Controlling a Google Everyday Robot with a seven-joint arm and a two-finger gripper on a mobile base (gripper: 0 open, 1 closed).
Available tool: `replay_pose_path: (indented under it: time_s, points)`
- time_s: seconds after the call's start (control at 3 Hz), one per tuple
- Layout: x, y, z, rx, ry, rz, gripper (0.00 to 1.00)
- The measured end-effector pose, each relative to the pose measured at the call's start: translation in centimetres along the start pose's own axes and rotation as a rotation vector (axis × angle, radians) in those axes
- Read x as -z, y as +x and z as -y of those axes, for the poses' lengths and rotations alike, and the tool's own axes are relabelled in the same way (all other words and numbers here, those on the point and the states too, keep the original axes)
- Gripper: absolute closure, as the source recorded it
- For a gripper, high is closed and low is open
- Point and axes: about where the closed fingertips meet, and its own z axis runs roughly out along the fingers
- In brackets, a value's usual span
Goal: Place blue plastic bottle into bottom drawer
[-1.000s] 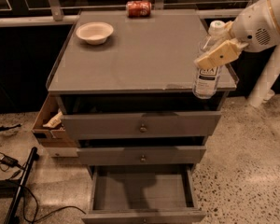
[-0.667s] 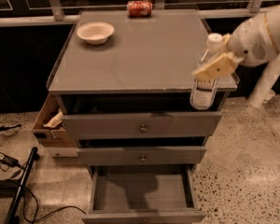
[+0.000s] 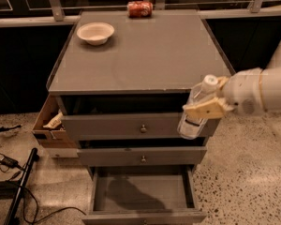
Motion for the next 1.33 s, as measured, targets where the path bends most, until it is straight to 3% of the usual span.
replay_pose_path:
  time_s: [0.33, 0.67, 1.0, 1.33]
  points:
    - [-5.1, 6.3, -3.1, 0.035, -0.031, 0.001, 1.00]
    - [-7.0, 8.8, -5.0, 0.033, -0.065, -0.022, 1.00]
    - [-6.9, 8.6, -4.9, 0.034, -0.063, -0.021, 1.00]
    - [-9.3, 11.7, -5.7, 0.055, -0.072, -0.017, 1.00]
